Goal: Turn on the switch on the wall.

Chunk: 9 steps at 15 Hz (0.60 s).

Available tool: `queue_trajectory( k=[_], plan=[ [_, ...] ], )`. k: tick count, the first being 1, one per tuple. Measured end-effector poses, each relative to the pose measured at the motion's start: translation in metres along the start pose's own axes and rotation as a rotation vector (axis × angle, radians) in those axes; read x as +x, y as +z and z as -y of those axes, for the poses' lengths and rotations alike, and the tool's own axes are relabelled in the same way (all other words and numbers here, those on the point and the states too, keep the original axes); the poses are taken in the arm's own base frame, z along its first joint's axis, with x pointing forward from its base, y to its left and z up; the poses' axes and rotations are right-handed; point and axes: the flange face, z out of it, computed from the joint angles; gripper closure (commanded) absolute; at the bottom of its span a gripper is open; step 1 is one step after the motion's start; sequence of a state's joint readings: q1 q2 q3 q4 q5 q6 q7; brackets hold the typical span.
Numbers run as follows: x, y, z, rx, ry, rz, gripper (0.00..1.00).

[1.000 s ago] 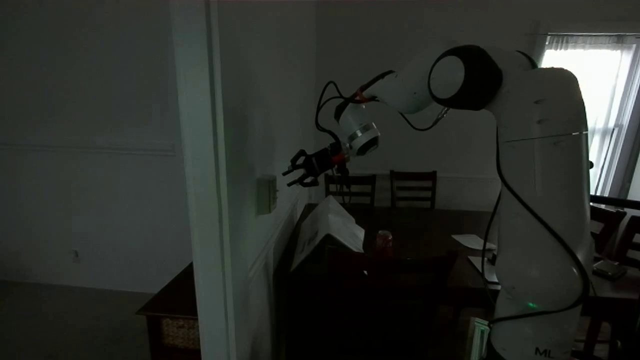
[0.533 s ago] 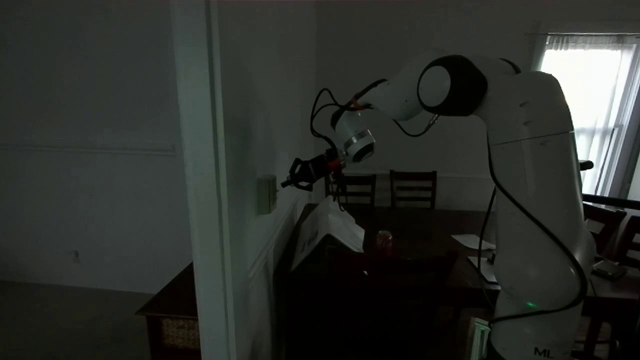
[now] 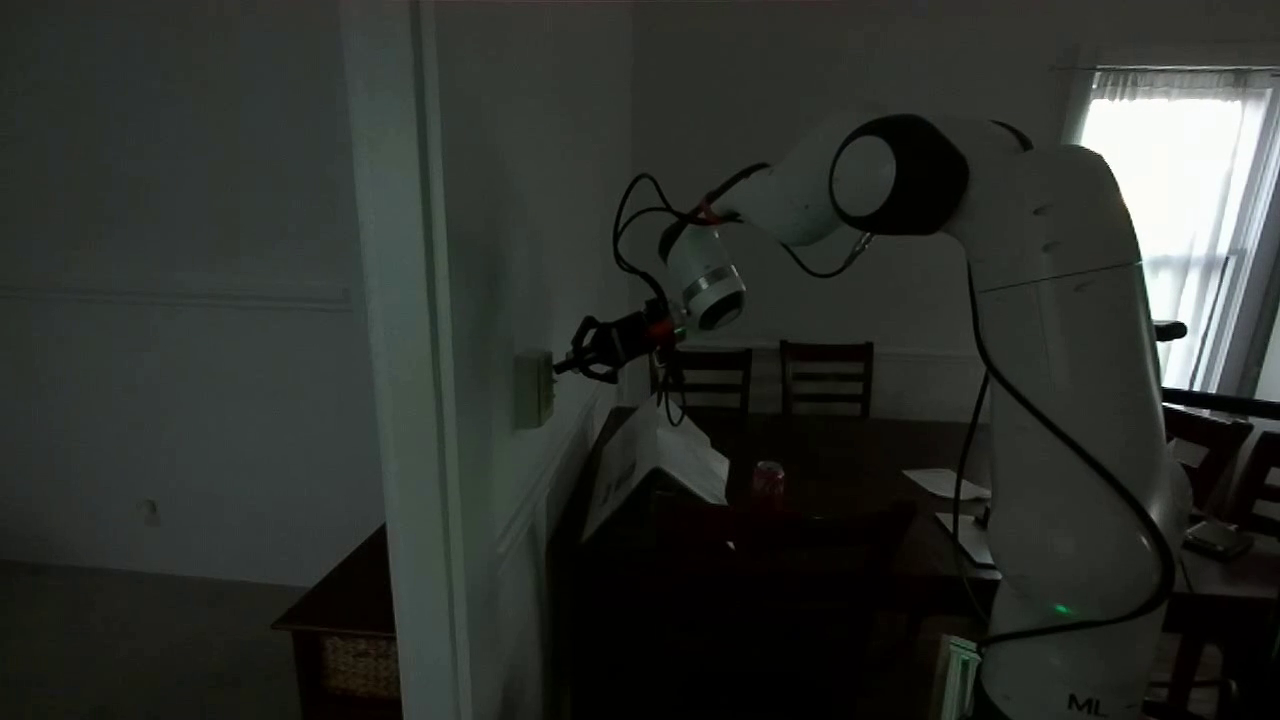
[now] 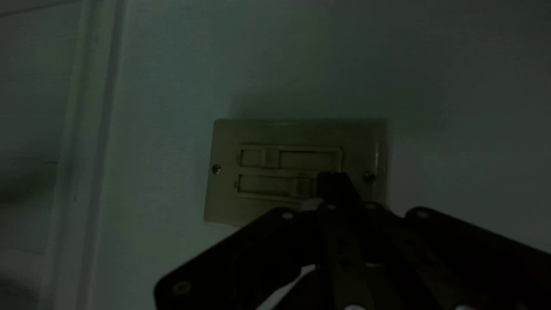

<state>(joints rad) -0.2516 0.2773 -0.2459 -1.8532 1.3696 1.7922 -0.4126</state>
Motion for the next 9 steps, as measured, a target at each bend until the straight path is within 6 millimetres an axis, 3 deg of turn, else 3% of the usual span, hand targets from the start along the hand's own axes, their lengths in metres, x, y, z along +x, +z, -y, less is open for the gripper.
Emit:
queue_trajectory(
  k=[9],
  plan=[
    [0.006,0.003,-0.012,0.002,0.025,-0.012,0.97]
  ],
)
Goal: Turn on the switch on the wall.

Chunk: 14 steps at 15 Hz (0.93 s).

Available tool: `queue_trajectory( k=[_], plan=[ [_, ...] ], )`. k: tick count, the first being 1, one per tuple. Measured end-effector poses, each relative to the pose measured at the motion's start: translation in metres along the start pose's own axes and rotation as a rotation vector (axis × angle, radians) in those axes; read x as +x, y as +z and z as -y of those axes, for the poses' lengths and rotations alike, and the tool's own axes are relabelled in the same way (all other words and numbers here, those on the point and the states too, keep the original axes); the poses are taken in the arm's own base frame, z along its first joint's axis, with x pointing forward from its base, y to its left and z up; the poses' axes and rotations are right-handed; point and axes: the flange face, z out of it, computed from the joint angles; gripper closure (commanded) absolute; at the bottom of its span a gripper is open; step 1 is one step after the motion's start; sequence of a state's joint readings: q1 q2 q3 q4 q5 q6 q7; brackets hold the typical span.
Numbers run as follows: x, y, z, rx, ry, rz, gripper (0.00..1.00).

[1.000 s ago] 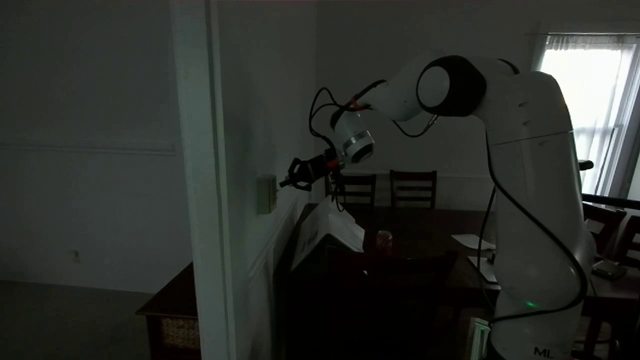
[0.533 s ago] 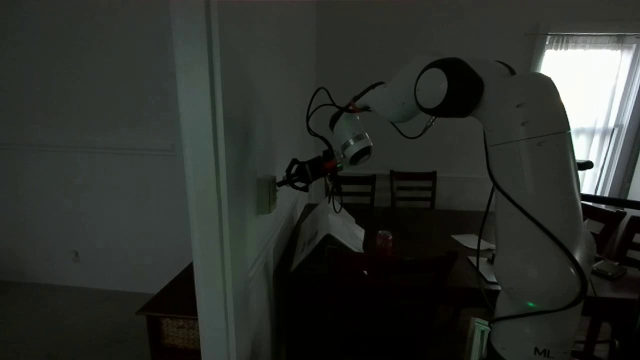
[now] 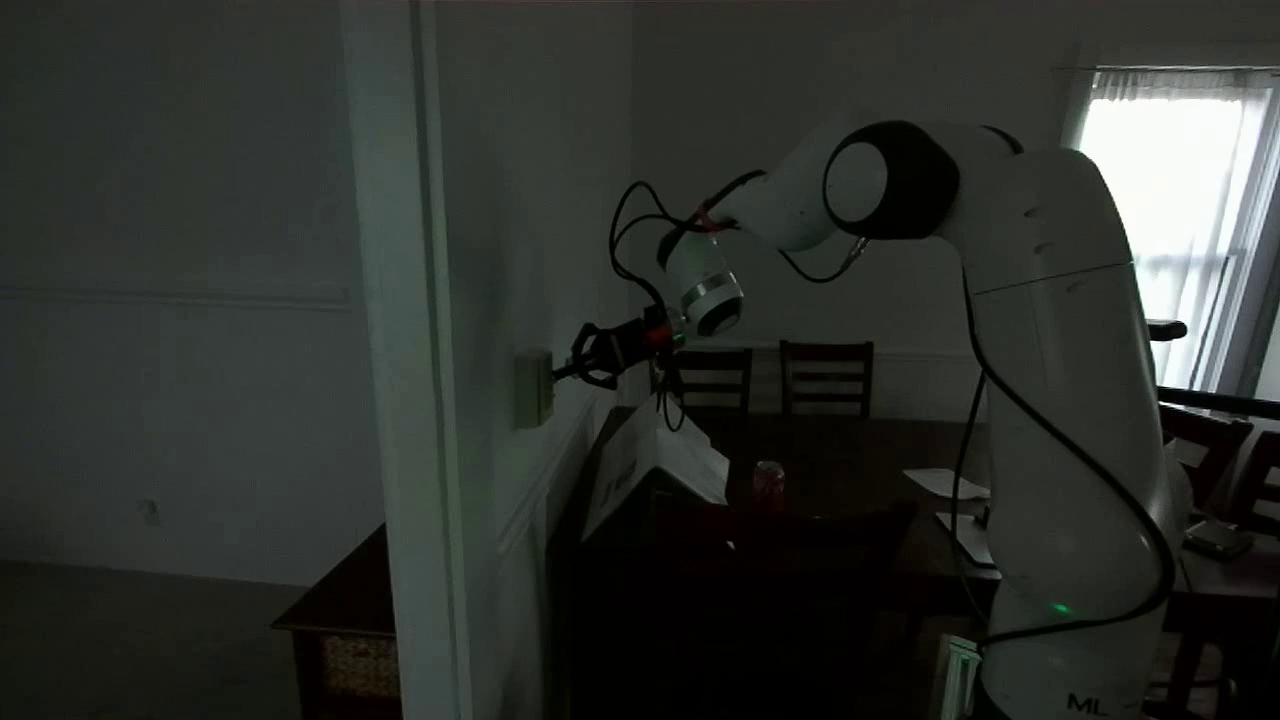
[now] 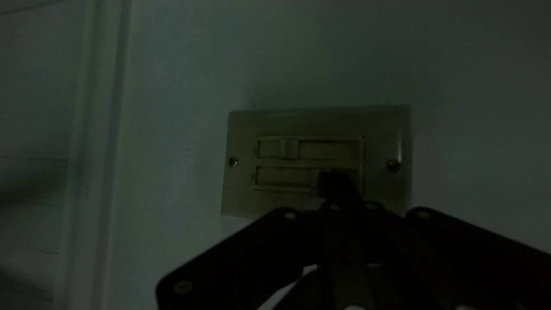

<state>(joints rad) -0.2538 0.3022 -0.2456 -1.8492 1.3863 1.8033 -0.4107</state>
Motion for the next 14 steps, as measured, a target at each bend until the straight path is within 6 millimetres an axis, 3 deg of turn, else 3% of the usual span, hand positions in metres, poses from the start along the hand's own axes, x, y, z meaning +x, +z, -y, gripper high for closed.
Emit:
queue_trajectory(
  k=[10,14],
  plan=[
    [0.003,0.000,-0.005,0.010,0.019,-0.006,0.97],
    [0.008,0.004,-0.020,-0.016,0.037,-0.022,0.98]
  ],
)
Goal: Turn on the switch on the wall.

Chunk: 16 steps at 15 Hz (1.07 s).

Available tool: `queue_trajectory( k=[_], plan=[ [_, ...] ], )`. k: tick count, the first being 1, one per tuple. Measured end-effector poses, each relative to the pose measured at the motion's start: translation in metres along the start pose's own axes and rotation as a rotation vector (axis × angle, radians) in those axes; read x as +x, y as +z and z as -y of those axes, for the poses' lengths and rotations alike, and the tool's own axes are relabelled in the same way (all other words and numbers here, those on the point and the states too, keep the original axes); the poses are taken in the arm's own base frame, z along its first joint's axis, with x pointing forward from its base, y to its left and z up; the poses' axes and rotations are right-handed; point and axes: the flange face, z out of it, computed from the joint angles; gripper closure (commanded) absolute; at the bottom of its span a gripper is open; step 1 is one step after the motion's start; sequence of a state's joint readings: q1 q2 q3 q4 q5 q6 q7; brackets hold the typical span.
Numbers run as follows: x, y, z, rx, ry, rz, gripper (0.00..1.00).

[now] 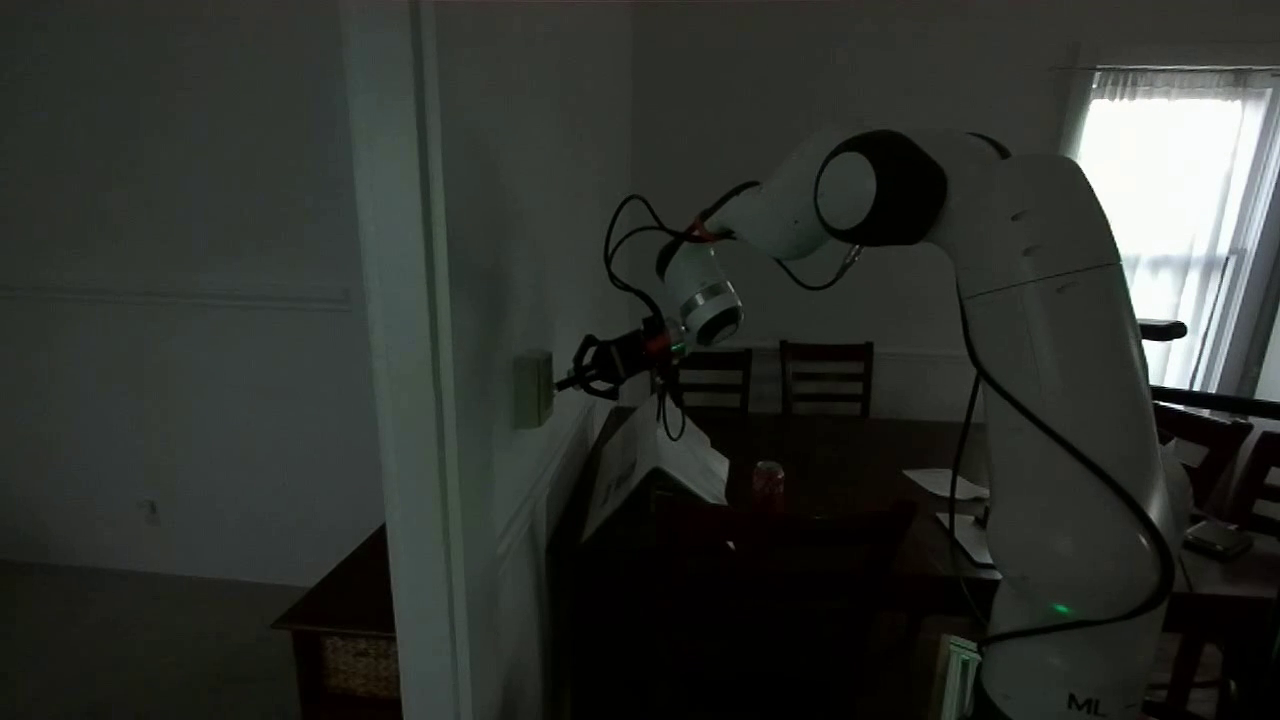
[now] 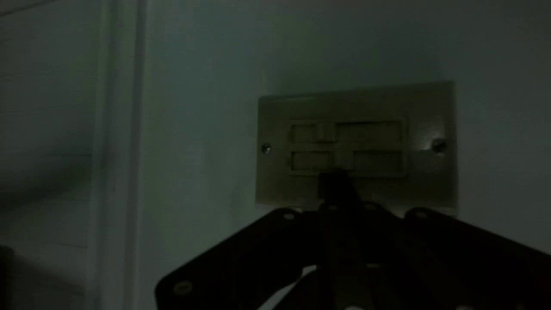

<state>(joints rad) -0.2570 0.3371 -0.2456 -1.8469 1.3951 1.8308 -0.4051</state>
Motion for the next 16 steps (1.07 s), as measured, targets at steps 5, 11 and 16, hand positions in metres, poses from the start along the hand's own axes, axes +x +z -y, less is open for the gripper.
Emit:
queue_trajectory(
  k=[5,11,16],
  plan=[
    [0.012,0.010,-0.038,-0.053,0.046,-0.033,0.98],
    [0.014,0.012,-0.038,-0.059,0.050,-0.041,0.97],
    [0.008,0.004,-0.006,-0.042,0.025,-0.049,0.97]
  ],
)
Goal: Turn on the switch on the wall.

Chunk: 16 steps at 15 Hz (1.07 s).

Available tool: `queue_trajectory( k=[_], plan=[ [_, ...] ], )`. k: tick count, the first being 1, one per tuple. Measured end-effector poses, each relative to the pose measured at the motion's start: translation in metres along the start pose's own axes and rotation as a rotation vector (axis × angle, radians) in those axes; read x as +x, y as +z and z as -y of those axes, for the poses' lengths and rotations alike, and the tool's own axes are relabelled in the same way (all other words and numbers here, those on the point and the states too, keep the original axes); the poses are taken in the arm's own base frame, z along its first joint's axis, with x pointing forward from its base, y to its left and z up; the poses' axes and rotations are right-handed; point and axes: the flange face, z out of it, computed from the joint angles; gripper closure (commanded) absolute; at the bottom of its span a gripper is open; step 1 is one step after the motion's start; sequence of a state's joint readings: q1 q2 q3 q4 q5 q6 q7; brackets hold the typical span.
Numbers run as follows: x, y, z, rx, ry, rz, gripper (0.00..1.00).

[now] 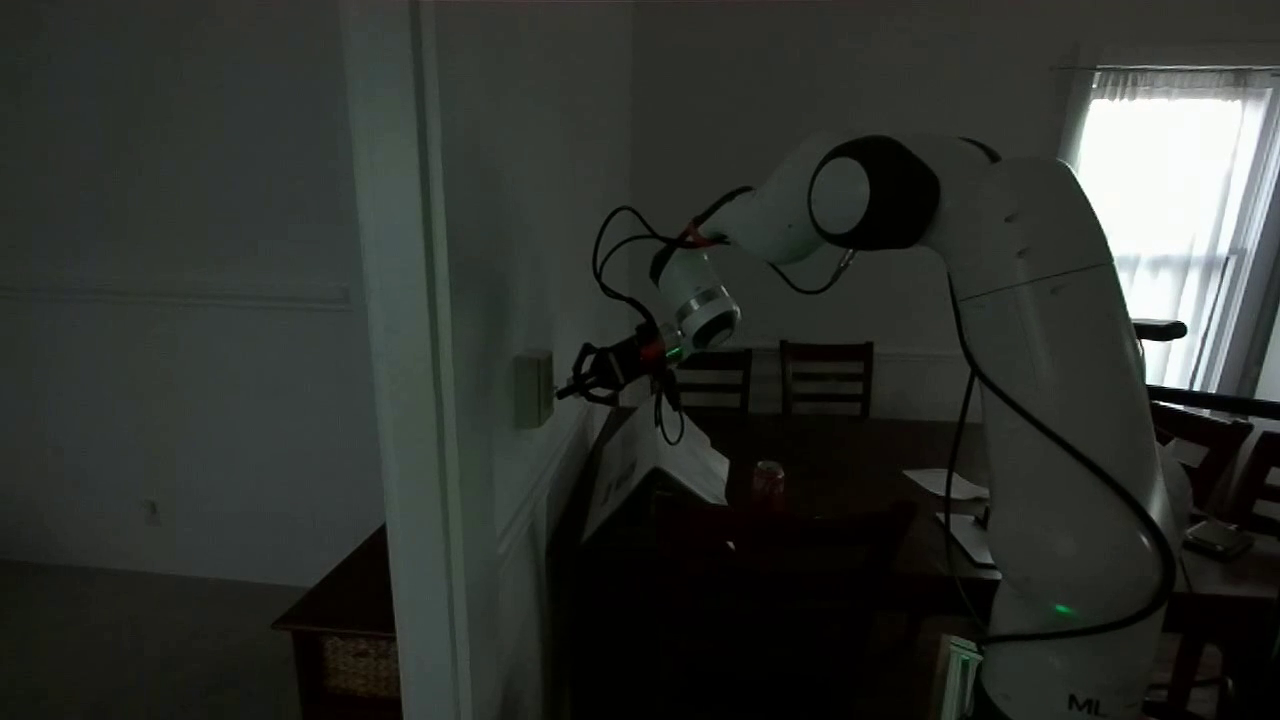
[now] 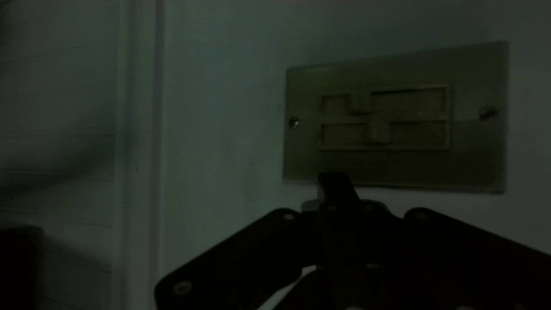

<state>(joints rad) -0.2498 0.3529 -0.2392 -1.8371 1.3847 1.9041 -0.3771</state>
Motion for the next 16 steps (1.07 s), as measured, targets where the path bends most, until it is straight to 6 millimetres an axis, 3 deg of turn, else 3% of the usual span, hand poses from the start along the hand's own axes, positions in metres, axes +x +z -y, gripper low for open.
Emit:
queue_trajectory(
  k=[6,16],
  plan=[
    [-0.009,-0.010,0.024,-0.013,-0.010,0.006,0.97],
    [-0.018,-0.008,0.027,-0.022,0.002,0.087,0.97]
  ],
)
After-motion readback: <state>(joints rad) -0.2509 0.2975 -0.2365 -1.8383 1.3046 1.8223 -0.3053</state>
